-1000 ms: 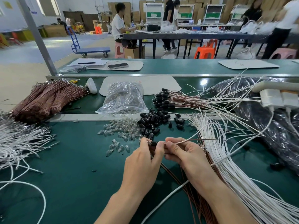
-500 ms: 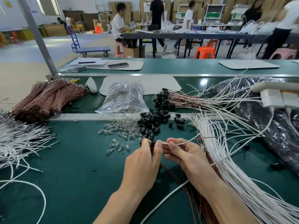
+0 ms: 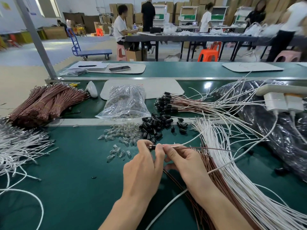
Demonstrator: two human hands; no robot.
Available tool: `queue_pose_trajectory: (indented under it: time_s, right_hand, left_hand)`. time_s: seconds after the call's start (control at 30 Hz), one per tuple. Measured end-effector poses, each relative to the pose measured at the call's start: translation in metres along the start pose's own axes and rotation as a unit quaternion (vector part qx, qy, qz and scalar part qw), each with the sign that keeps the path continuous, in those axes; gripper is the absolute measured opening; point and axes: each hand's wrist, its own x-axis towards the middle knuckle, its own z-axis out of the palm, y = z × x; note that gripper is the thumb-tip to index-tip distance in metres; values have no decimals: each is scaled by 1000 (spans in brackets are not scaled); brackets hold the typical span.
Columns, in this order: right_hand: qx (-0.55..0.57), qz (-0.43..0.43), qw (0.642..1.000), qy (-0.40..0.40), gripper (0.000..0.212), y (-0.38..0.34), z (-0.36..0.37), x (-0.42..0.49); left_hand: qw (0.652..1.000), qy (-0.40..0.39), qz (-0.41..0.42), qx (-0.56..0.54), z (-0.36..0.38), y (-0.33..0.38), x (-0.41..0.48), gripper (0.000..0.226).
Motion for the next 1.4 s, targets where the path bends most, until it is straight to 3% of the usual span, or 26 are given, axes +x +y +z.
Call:
queue_pose_trajectory:
  time_s: [0.17, 0.33, 1.03, 1.1, 1.23, 1.4]
  right_hand:
    - [-36, -4, 999, 16, 16, 3, 1, 1]
    - [-21, 14, 1000, 1, 17, 2, 0, 2]
    - [25, 53, 998, -24, 17, 7, -1, 8]
    - [36, 54, 997, -30, 17, 6, -1, 7]
    - [90, 57, 994, -34, 21, 2, -1, 6]
    - [130, 77, 988, -45, 27, -6, -2, 5]
  left_hand:
    - [996, 9, 1, 85, 2, 0, 3, 47]
    - [995, 5, 11, 100, 0, -5, 5, 55]
    - [982, -72, 25, 171, 2, -11, 7, 56]
    - [986, -72, 23, 150, 1, -10, 6, 55]
    - [996, -67, 49, -15, -1, -6, 5, 45]
    - [984, -57, 81, -145, -5, -4, 5, 14]
